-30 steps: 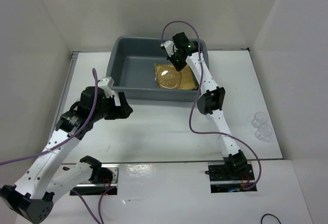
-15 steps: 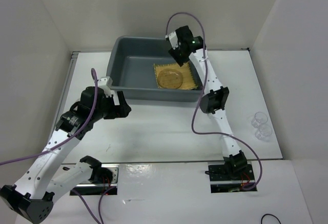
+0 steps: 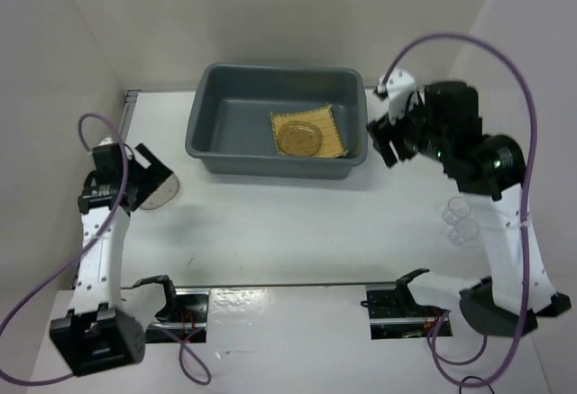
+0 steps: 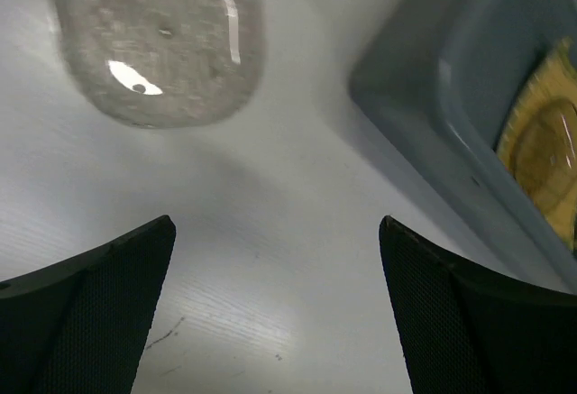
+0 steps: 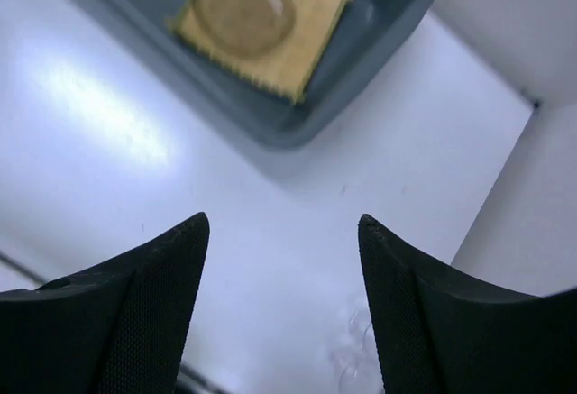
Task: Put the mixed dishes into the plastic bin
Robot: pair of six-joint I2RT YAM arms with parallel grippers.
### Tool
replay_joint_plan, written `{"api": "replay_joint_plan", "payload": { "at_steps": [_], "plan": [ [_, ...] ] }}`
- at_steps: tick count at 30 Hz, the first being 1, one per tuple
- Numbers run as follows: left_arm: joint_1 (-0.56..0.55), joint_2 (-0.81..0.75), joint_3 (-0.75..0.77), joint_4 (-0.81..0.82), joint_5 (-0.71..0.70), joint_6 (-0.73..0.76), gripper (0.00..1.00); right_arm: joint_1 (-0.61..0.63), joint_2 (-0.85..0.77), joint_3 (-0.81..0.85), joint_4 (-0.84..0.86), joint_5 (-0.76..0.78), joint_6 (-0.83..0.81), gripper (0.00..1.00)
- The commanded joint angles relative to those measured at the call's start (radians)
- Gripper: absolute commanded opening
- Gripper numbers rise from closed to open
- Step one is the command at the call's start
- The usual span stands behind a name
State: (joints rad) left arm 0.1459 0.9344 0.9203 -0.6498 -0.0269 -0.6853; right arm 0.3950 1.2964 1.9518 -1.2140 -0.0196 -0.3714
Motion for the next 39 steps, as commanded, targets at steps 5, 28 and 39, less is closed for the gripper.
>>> {"api": "replay_joint_plan", "payload": {
  "at_steps": [5,28,39],
  "plan": [
    [0.381,0.118,0.028,0.022,0.165,-0.074,1.0,-0.008,-0.383,-0.844,0.183,0.133,-0.023,0.73],
    [0.478,0.441,-0.137,0.173,0.018,-0.313,1.0,-0.018,-1.043,-1.303,0.629,0.385,-0.037,0.98],
    [0.478,0.704,-0.032,0.186,0.022,-0.29,1.0,-0.018,-0.95,-1.304,0.758,0.365,0.035,0.98]
  ]
}}
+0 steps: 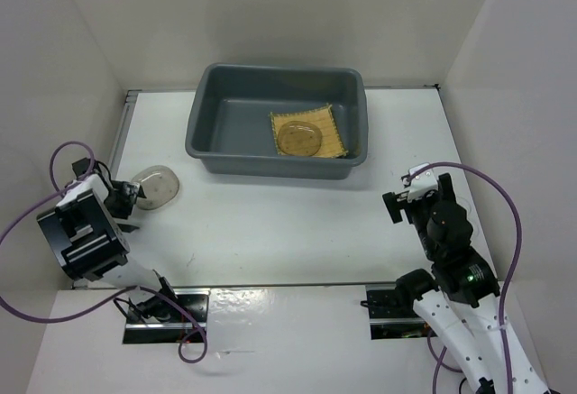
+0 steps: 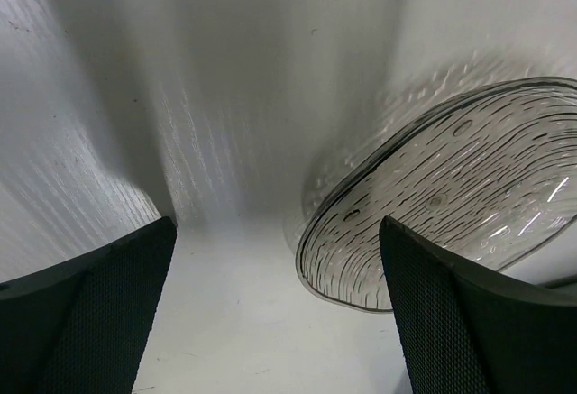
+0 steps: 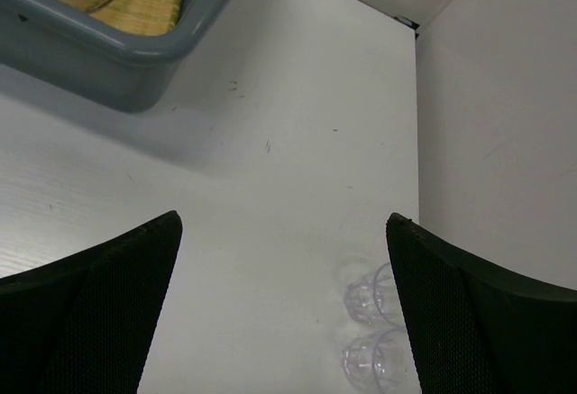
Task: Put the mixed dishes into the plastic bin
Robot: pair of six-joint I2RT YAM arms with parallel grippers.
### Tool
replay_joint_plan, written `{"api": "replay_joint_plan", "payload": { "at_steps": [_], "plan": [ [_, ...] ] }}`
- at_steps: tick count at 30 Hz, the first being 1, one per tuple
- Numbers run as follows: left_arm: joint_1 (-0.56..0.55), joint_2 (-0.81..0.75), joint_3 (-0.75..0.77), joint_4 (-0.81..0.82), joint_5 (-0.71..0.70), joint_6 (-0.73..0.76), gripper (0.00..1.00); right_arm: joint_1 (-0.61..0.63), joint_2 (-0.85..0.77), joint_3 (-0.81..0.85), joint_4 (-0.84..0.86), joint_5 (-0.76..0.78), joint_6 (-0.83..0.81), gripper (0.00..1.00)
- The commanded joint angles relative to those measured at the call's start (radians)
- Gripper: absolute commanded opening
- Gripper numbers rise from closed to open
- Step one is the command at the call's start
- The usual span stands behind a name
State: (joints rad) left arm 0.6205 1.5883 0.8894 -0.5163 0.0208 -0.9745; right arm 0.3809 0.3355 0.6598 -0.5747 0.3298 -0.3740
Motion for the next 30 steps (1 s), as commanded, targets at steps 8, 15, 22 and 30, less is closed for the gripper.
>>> {"api": "replay_joint_plan", "payload": {
  "at_steps": [8,15,22,30],
  "plan": [
    [-0.036,0.166,0.084,0.05,-0.045,0.086,1.0,-0.013,0.048,-0.071,0.139,0.04,0.038,0.98],
    [-0.082,0.236,0.149,0.004,-0.117,0.204,1.0,-0.013,0.059,-0.071,0.139,0.031,0.029,0.98],
    [-0.119,0.3,0.233,-0.085,-0.191,0.229,1.0,-0.013,0.034,-0.08,0.139,0.031,0.029,0.98],
    [-0.119,0.28,0.186,-0.099,-0.182,0.229,0.58,-0.013,0.016,-0.08,0.139,0.04,0.029,0.98]
  ]
}}
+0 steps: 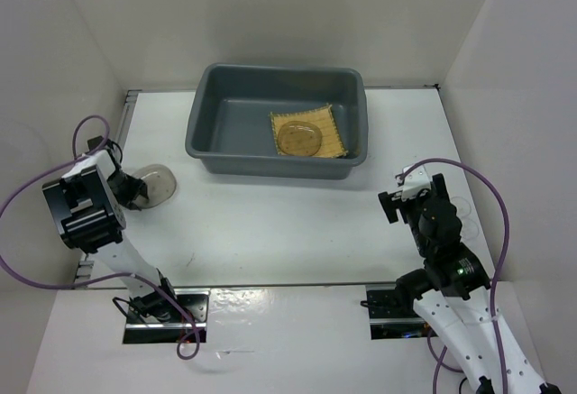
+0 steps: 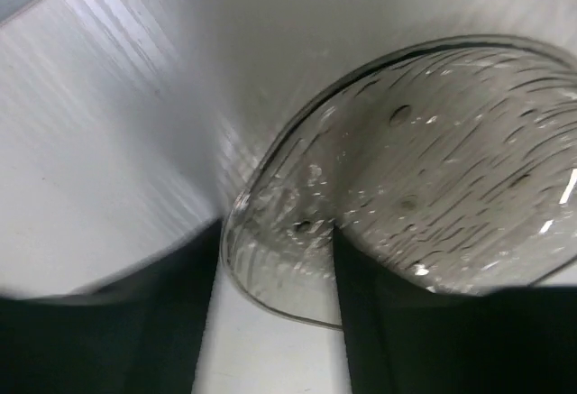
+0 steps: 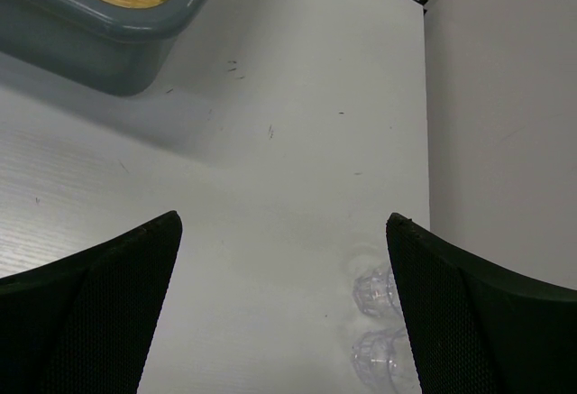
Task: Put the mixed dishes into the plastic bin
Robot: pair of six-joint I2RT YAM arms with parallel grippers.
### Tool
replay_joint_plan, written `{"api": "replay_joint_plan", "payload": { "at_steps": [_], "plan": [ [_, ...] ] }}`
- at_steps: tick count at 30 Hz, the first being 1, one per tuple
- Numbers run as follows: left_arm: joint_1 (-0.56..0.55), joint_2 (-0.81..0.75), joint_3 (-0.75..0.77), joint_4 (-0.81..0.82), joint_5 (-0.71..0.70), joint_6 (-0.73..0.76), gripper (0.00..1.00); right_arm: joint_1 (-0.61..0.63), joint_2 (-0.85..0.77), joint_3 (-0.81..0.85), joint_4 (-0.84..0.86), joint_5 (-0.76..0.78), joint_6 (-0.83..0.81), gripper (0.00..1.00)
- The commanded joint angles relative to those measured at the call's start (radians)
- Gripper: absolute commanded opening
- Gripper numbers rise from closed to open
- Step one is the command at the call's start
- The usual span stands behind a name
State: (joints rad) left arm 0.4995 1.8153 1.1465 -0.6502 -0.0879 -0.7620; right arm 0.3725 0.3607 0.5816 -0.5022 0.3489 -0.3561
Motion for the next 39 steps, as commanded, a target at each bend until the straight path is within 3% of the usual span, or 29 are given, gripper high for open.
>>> {"api": "replay_joint_plan", "payload": {
  "at_steps": [1,3,4,9,21,27,29,31,33,34,37,39],
  "plan": [
    [0.002,0.043,-0.071,0.035,-0.064,0.016,0.35,-0.004,-0.019,-0.002,0.067,0.021,0.011,0.98],
    [0.002,0.032,-0.071,0.026,-0.052,0.006,0.05,-0.004,-0.019,-0.002,0.067,0.021,0.011,0.98],
    [0.002,0.016,-0.071,0.012,-0.052,-0.005,0.0,-0.004,-0.019,-0.002,0.067,0.021,0.011,0.98],
    [0.002,-0.114,-0.08,-0.009,-0.041,-0.072,0.0,-0.004,-0.029,-0.002,0.067,0.021,0.011,0.98],
    [0.002,-0.626,-0.062,-0.019,0.094,-0.381,0.0,-0.004,-0.029,-0.002,0.067,0.021,0.011,0.98],
    [-0.033,-0.587,0.113,-0.028,0.238,-0.427,0.0,-0.004,-0.029,-0.002,0.067,0.021,0.011,0.98],
    [-0.084,-0.596,0.113,0.094,0.324,-0.453,0.0,-0.004,-0.029,-0.002,0.067,0.021,0.011,0.98],
    [-0.197,-0.614,0.102,0.246,0.324,-0.499,0.0,-0.004,-0.02,-0.002,0.067,0.021,0.011,0.98],
    [-0.295,-0.587,0.143,0.291,0.248,-0.499,0.0,-0.004,-0.02,-0.002,0.067,0.021,0.011,0.98],
    [-0.394,-0.552,0.259,0.241,0.216,-0.45,0.0,-0.004,-0.011,-0.002,0.067,0.021,0.011,0.98],
    [-0.543,-0.354,0.553,0.108,0.137,-0.357,0.0,-0.004,-0.011,-0.002,0.067,0.021,0.011,0.98],
    [-0.588,-0.226,0.66,0.061,0.128,-0.341,0.0,-0.004,-0.011,-0.002,0.067,0.03,0.02,0.98]
  ]
}}
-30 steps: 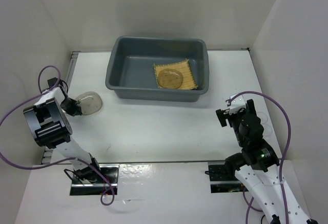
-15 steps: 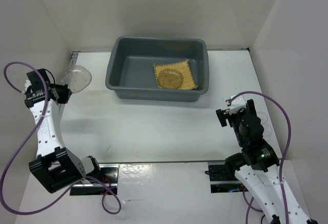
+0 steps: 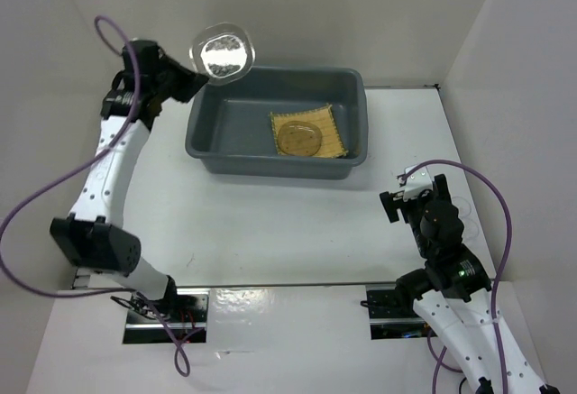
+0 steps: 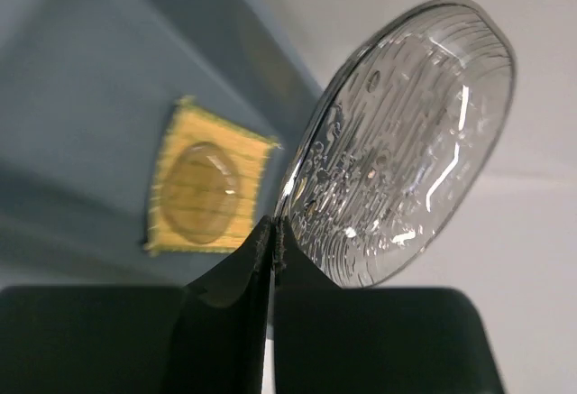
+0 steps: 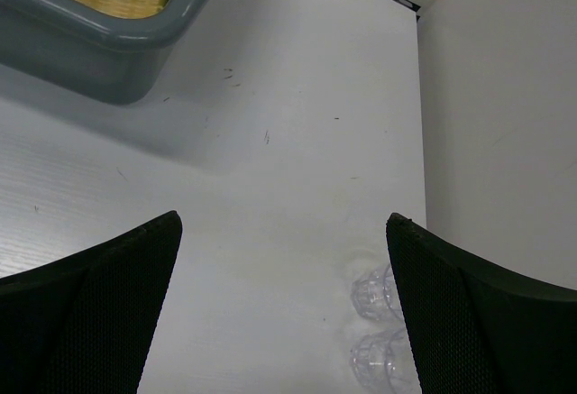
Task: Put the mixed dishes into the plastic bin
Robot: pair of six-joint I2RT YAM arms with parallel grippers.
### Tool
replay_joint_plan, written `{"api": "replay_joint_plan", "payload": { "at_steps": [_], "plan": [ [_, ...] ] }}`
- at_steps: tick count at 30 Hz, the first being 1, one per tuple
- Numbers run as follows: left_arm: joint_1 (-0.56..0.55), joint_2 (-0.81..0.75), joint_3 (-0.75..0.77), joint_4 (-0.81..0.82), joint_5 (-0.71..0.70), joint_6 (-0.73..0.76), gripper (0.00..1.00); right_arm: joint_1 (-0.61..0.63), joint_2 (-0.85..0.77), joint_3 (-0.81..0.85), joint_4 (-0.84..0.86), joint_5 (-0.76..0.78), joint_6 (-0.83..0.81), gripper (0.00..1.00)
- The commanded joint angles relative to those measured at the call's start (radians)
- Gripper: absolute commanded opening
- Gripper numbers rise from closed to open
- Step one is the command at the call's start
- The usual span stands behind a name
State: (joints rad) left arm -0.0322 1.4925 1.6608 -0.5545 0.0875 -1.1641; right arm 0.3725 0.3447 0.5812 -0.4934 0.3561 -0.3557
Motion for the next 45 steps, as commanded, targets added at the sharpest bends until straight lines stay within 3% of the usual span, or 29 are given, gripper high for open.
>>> {"api": "replay_joint_plan", "payload": {
  "at_steps": [1,9,13,14,15,18,22,41,45],
  "plan": [
    [-0.075,0.129,0.181,-0.056,-0.048,0.079,0.0,-0.004,0.005,-0.001,0.058,0.023,0.02,0.98],
    [-0.261,0.575,0.614,-0.316,-0.071,0.196,0.0,-0.014,-0.004,-0.001,0.058,0.023,0.02,0.98],
    [-0.302,0.907,1.024,-0.53,-0.094,0.215,0.0,-0.014,0.016,-0.001,0.058,0.023,0.02,0.98],
    [-0.302,0.976,1.286,-0.63,-0.094,0.215,0.0,-0.023,0.025,-0.001,0.058,0.023,0.02,0.98],
    [-0.302,1.111,1.438,-0.681,-0.069,0.215,0.0,-0.023,0.025,-0.001,0.058,0.023,0.02,0.98],
    [-0.291,1.072,1.265,-0.587,-0.035,0.202,0.0,-0.023,0.025,-0.001,0.058,0.023,0.02,0.98],
    [-0.291,1.213,1.456,-0.679,-0.011,0.202,0.0,-0.023,0.034,-0.001,0.067,0.034,0.02,0.98],
    [-0.339,1.367,1.47,-0.739,0.031,0.23,0.0,-0.023,0.043,-0.011,0.067,0.043,0.02,0.98],
    [-0.348,1.376,1.47,-0.739,0.031,0.241,0.08,-0.032,0.043,-0.011,0.067,0.043,0.02,0.98]
  ]
}}
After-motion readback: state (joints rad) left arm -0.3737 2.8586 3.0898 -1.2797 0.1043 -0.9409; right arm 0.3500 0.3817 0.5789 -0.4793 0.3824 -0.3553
